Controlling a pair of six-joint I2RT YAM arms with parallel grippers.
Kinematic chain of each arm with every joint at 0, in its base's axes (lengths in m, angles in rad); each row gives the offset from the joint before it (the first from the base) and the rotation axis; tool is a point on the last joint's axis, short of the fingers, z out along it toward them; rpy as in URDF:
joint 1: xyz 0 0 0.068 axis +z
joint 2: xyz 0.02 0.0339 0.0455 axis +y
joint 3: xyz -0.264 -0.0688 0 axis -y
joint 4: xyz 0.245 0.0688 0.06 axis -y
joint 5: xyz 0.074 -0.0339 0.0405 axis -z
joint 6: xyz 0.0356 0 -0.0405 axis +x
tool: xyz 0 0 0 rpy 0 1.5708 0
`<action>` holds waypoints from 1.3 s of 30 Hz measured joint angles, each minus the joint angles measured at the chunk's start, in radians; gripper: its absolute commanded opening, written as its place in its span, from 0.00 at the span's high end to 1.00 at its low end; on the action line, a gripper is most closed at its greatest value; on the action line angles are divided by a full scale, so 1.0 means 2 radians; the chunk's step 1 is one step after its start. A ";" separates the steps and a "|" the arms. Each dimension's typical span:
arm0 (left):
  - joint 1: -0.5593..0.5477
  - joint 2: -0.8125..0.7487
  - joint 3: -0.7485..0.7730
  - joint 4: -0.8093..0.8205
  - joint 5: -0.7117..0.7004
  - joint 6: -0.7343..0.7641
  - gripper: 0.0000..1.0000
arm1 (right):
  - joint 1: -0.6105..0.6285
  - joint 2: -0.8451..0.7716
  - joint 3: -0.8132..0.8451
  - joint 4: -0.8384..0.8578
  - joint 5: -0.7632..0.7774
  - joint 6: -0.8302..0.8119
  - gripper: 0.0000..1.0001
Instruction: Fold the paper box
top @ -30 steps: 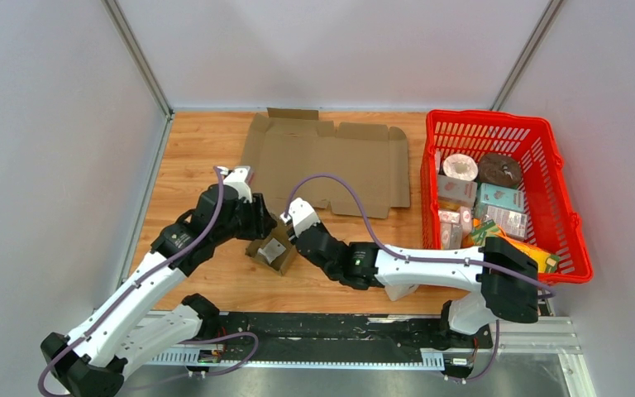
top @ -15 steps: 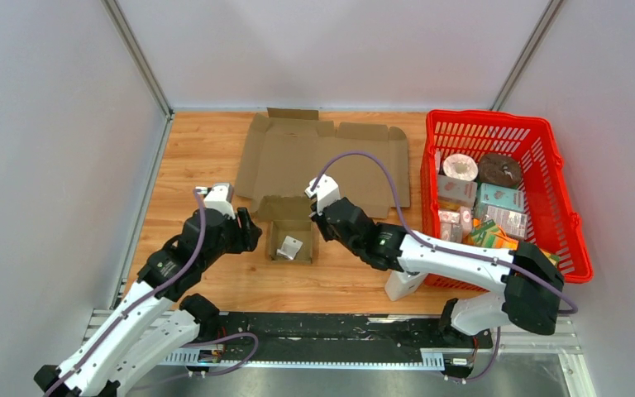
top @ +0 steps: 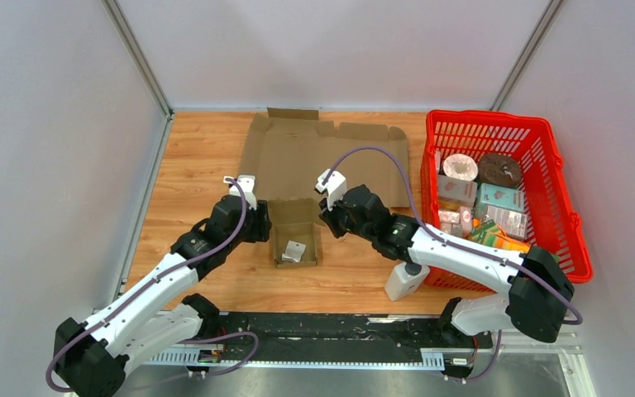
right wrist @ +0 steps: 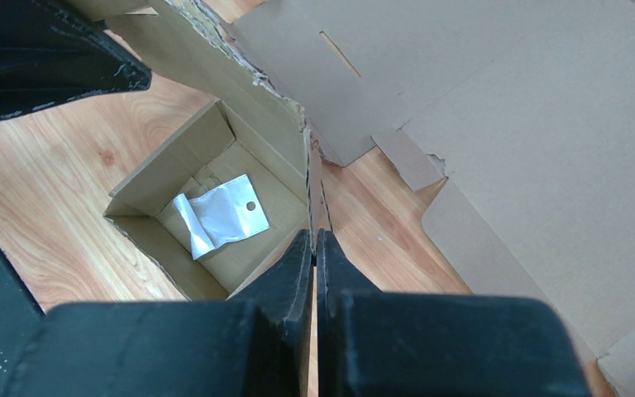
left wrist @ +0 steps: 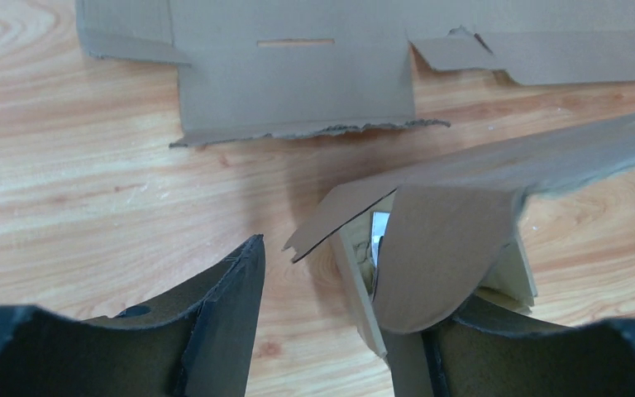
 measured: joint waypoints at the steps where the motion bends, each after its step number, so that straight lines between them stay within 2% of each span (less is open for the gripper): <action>1: 0.000 0.000 0.000 0.007 0.000 0.006 0.40 | -0.001 0.000 0.000 0.000 -0.005 0.000 0.89; 4: 0.000 0.000 0.000 0.028 0.000 0.021 0.44 | -0.005 0.001 0.000 0.000 -0.019 -0.002 0.78; 5: 0.000 0.000 0.000 0.031 0.001 0.025 0.45 | -0.006 0.002 0.000 0.001 -0.026 -0.002 0.71; 8: 0.000 0.003 0.001 0.038 0.003 0.040 0.52 | -0.015 0.008 0.000 0.001 -0.047 0.000 0.63; 15: 0.000 0.015 0.009 0.038 0.018 0.051 0.62 | -0.026 0.020 0.000 0.002 -0.062 0.000 0.61; 16: 0.000 0.015 0.009 0.037 0.019 0.051 0.62 | -0.026 0.023 0.000 0.002 -0.060 0.000 0.60; 17: 0.000 0.015 0.011 0.036 0.020 0.051 0.63 | -0.026 0.026 0.000 0.001 -0.058 0.000 0.54; 23: 0.000 0.014 0.013 0.034 0.027 0.050 0.62 | -0.035 0.042 0.000 0.000 -0.041 0.007 0.53; 26: 0.000 0.014 0.013 0.031 0.032 0.049 0.60 | -0.046 0.044 0.000 0.002 -0.042 0.011 0.48; 28: 0.000 0.014 0.013 0.029 0.036 0.048 0.60 | -0.051 0.046 0.000 0.004 -0.043 0.012 0.49; 30: 0.000 0.014 0.014 0.026 0.039 0.046 0.61 | -0.053 0.050 0.001 0.006 -0.045 0.013 0.55; 31: 0.000 0.013 0.014 0.025 0.041 0.044 0.62 | -0.054 0.053 0.002 0.006 -0.048 0.013 0.64; 34: 0.000 0.012 0.014 0.021 0.047 0.035 0.69 | -0.054 0.063 0.007 0.009 -0.069 0.017 0.77; 39: 0.000 0.011 0.015 0.021 0.063 -0.005 0.71 | -0.049 0.065 0.012 0.009 -0.088 0.044 0.88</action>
